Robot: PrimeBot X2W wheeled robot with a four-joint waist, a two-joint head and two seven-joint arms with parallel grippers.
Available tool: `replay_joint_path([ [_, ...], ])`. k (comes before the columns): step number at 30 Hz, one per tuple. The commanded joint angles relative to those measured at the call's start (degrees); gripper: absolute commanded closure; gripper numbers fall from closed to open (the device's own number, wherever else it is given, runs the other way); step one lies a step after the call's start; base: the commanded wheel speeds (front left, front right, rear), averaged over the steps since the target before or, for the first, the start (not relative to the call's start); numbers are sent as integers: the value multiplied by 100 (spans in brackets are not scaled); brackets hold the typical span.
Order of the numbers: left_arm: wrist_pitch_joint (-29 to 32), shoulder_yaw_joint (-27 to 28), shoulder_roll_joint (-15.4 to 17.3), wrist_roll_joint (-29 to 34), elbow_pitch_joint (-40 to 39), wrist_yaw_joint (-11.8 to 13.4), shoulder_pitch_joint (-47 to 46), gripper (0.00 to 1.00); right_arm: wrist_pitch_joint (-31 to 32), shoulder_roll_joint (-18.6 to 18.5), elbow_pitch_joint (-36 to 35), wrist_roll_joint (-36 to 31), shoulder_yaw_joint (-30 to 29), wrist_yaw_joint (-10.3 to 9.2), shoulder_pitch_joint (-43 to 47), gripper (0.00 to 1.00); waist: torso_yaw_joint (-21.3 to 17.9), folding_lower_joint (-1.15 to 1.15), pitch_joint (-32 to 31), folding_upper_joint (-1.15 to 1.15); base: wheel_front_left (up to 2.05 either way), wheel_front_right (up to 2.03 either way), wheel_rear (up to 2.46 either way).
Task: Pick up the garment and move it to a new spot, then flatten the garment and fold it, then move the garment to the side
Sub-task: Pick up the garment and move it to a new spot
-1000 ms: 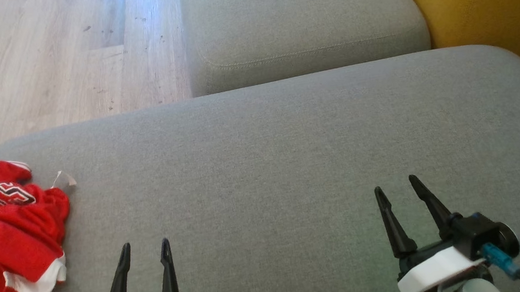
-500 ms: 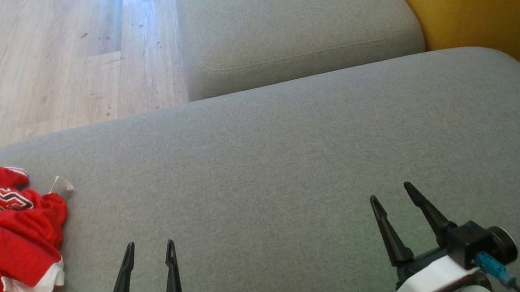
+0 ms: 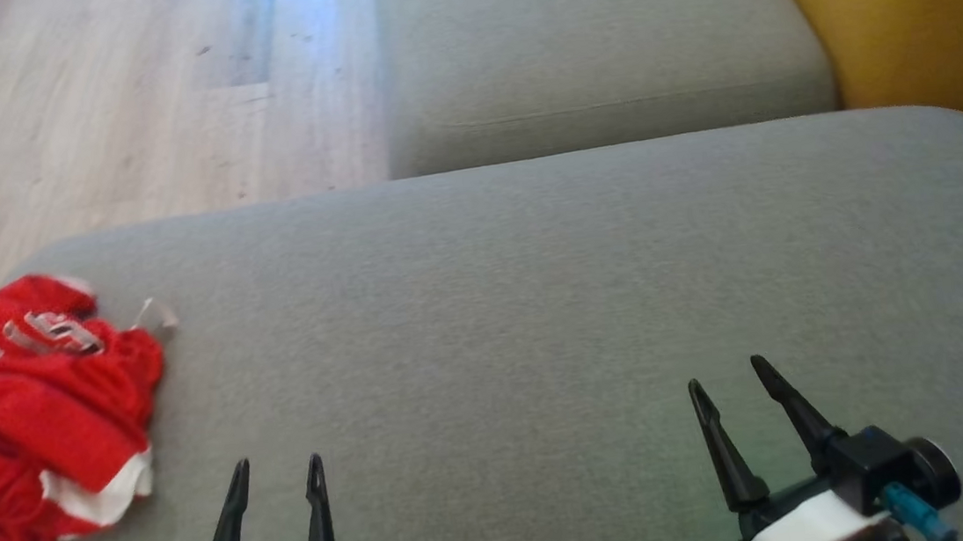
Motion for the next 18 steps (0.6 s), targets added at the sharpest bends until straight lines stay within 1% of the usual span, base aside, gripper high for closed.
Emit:
replay_joint_path([
  [1,-61,241,21,48,-196,16,-117,0,-63,-17,-180,34,152,-4,-164,0,251,0,7,0,0,0,0],
  [3,-61,295,27,68,-230,16,-96,0,-63,-17,-184,55,191,-4,-151,0,408,0,0,0,0,0,0],
  [4,-61,295,27,68,-230,16,-96,0,-63,-17,-184,55,191,-4,-151,0,408,0,0,0,0,0,0],
  [15,-61,478,98,155,-299,-43,54,0,-63,-17,-233,199,365,-4,-131,0,1180,0,-61,0,0,0,0],
  [16,-61,484,103,169,-306,-60,46,0,-63,-17,-247,215,357,-4,-111,0,1335,0,-66,0,0,0,0],
  [18,-61,499,106,180,-310,-66,41,0,-63,-17,-248,226,361,-4,-99,0,1480,0,-76,0,0,0,0],
])
